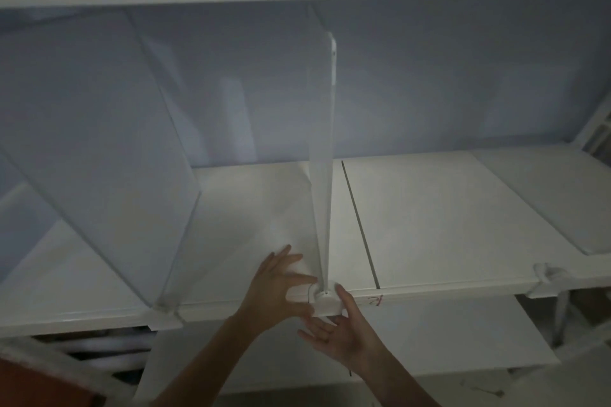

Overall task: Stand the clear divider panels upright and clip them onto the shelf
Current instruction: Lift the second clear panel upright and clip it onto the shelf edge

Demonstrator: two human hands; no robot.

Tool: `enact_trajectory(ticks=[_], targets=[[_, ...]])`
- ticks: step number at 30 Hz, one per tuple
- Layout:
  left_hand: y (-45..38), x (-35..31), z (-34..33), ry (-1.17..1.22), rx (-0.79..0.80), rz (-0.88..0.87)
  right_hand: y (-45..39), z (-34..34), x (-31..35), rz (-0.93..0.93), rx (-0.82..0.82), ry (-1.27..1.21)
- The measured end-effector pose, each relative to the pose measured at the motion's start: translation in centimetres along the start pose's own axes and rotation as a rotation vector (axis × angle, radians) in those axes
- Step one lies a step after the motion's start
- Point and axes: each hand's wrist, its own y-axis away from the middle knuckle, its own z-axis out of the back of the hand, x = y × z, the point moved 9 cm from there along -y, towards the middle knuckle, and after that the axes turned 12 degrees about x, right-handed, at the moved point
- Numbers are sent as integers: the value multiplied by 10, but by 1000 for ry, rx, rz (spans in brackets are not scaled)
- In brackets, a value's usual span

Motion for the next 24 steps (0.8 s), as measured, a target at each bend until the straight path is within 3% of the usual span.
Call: enact_trajectory(ticks=[7, 19, 24], targets=[[-7, -5, -3, 11, -65, -88, 1, -3, 8, 4, -67, -29], [-14, -6, 0, 0, -77, -86, 5, -16, 16, -29, -10, -90], [-13, -4, -3, 31, -110, -83, 8, -14, 19, -32, -60, -107]])
